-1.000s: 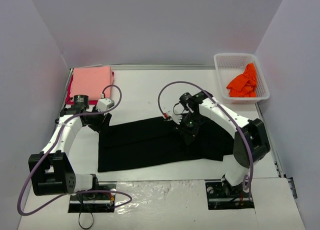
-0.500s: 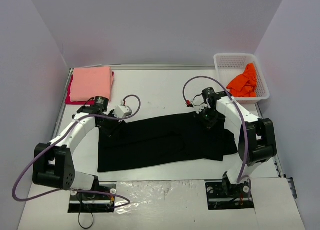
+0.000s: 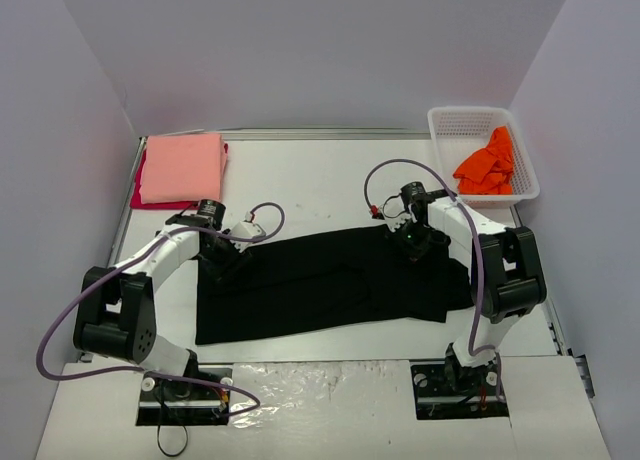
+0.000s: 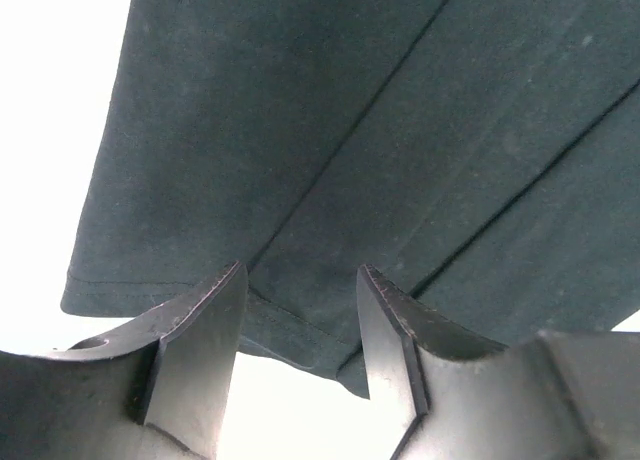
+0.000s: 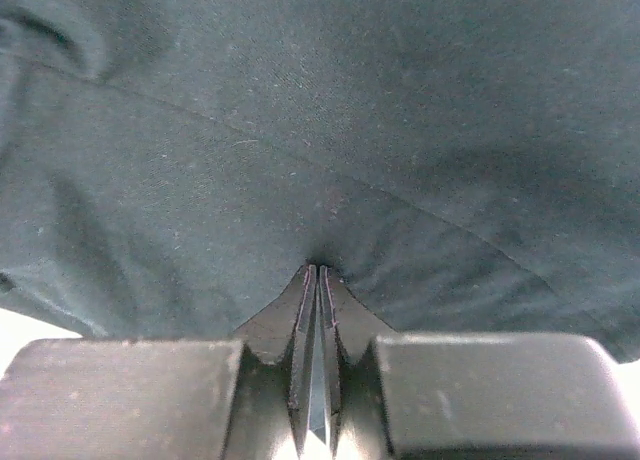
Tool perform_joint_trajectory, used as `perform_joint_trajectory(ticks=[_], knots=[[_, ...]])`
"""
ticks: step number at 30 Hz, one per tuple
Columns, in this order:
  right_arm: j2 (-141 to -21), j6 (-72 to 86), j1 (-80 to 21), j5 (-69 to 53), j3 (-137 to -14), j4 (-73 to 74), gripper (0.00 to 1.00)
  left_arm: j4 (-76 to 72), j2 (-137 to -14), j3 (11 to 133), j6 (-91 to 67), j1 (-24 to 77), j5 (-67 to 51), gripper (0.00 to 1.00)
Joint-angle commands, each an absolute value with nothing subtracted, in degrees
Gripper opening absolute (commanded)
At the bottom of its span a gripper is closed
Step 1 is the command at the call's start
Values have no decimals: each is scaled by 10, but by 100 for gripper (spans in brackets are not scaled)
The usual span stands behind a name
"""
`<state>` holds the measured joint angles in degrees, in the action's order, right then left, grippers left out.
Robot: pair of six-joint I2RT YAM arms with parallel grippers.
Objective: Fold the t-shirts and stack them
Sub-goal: Fold the other side of the tshirt into a rectangle
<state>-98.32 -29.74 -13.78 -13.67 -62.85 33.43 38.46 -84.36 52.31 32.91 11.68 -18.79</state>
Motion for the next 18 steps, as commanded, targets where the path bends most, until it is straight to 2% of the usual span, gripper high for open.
perform_joint_trajectory(ticks=[1,18], knots=[[-995,-288,-133,-120,-621,341,2,390,-848,531,340,114,-180,47],[-1009,-286,-127,-115,-612,337,3,438,-882,543,412,44,-210,47]])
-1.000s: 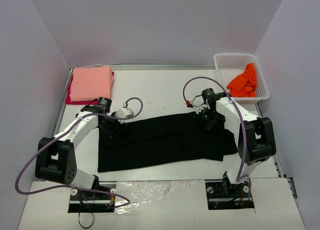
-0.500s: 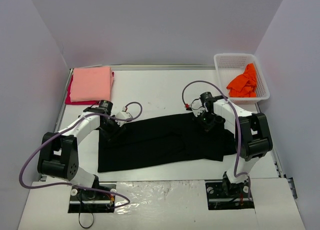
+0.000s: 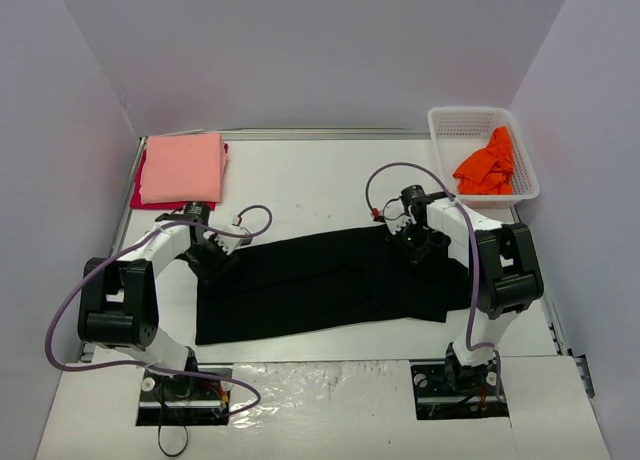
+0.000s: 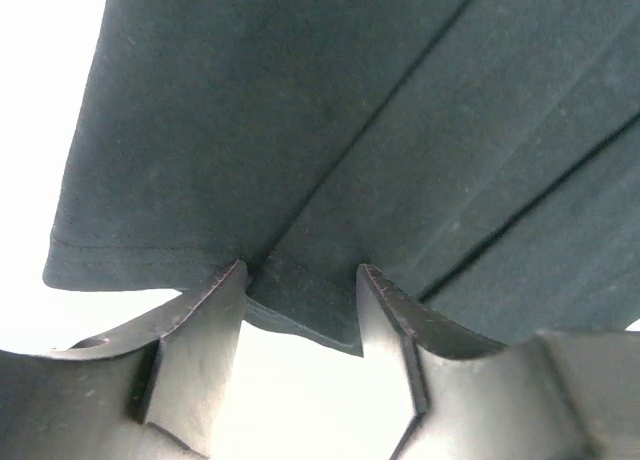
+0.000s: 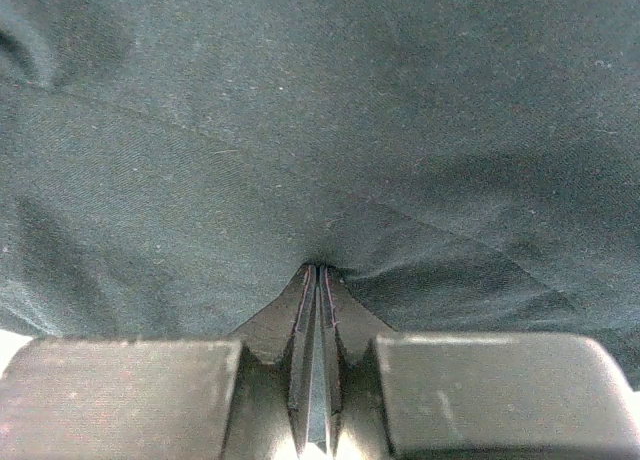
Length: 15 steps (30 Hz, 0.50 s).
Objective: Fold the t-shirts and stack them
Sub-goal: Fold the other side of the tshirt into a rectangle
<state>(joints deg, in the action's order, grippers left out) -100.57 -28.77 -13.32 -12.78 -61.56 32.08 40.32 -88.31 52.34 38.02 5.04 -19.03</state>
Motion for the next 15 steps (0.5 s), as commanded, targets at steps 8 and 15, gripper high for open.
perform_joint_trajectory(ticks=[8,15], knots=[[-1022,-284,-125,-113,-613,337,3,446,-877,529,425,43,-216,36],[-1030,-284,-123,-108,-611,337,3,449,-853,527,426,43,-209,8]])
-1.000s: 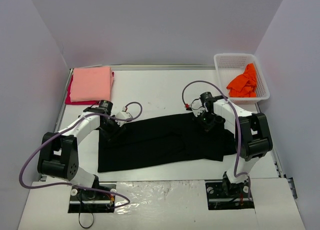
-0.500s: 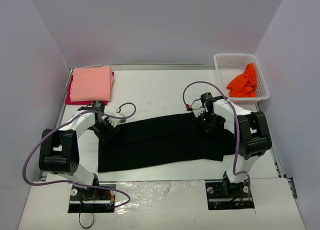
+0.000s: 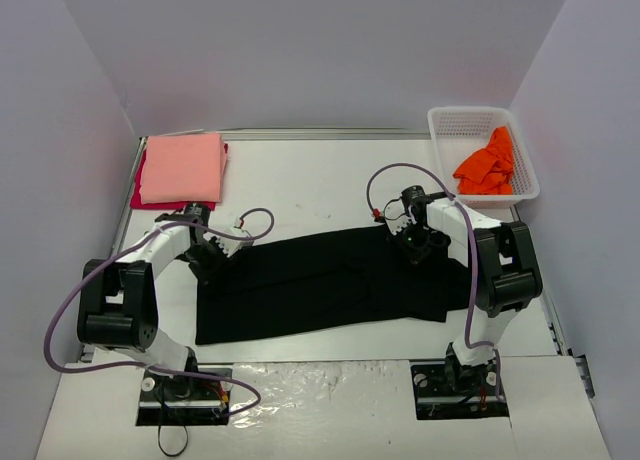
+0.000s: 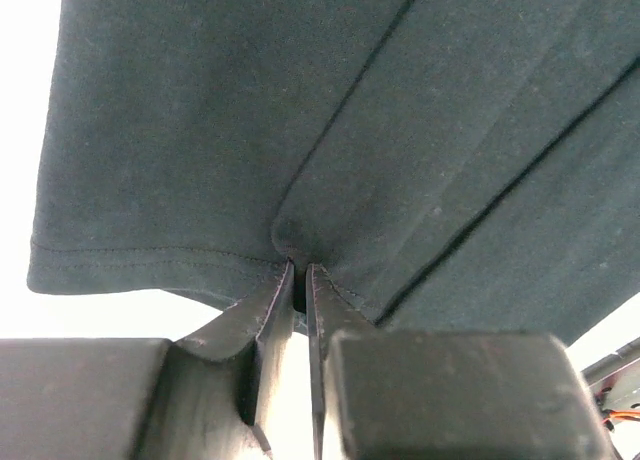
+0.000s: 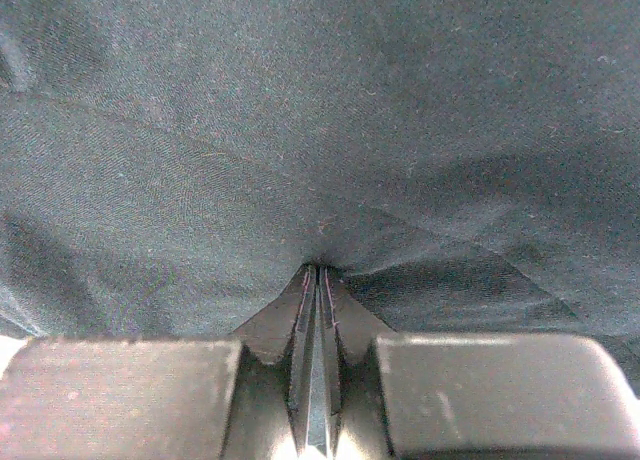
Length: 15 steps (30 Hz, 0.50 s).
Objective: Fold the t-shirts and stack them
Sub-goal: Fold the other side of the tshirt into a rectangle
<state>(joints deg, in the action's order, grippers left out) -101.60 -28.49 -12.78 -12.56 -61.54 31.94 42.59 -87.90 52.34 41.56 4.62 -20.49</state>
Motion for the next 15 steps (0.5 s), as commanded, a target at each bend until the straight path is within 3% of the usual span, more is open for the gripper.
perform_joint_trajectory(ticks=[1,10,15], knots=[[-1031,-284,-123,-108,-611,337,3,450,-850,526,425,42,-209,8],[-1037,-283,-120,-105,-612,337,2,463,-795,526,425,40,-209,13],[-1039,-284,-118,-105,-612,337,2,468,-764,518,431,39,-220,8]])
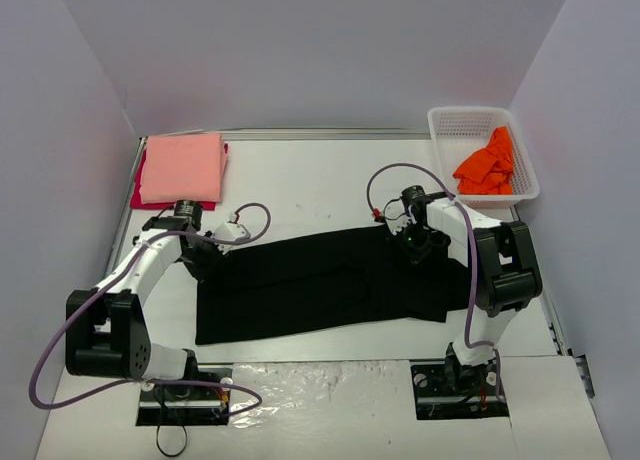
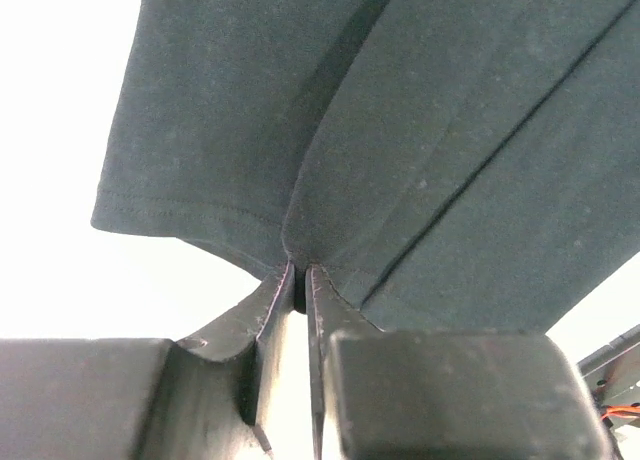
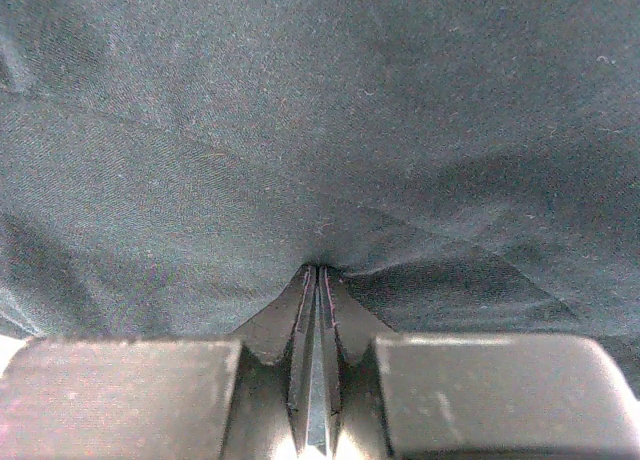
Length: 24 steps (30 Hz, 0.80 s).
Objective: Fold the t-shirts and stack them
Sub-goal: Fold the other side of the tshirt into a rectangle, then rotate the tshirt 90 degrees
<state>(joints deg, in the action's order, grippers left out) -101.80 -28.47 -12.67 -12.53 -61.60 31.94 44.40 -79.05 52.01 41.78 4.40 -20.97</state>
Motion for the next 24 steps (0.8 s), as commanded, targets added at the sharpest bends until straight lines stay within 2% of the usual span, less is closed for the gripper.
perform_joint_trajectory(ticks=[1,5,24], knots=[[-1039,-284,-117,-105,-611,337,2,468,-757,515,435,38,-221,8],[-1041,-283,-114,-105,-612,337,2,481,-738,506,453,35,-239,2],[-1059,-282,-109,-100,-613,337,3,562,-614,466,587,35,-339,2]])
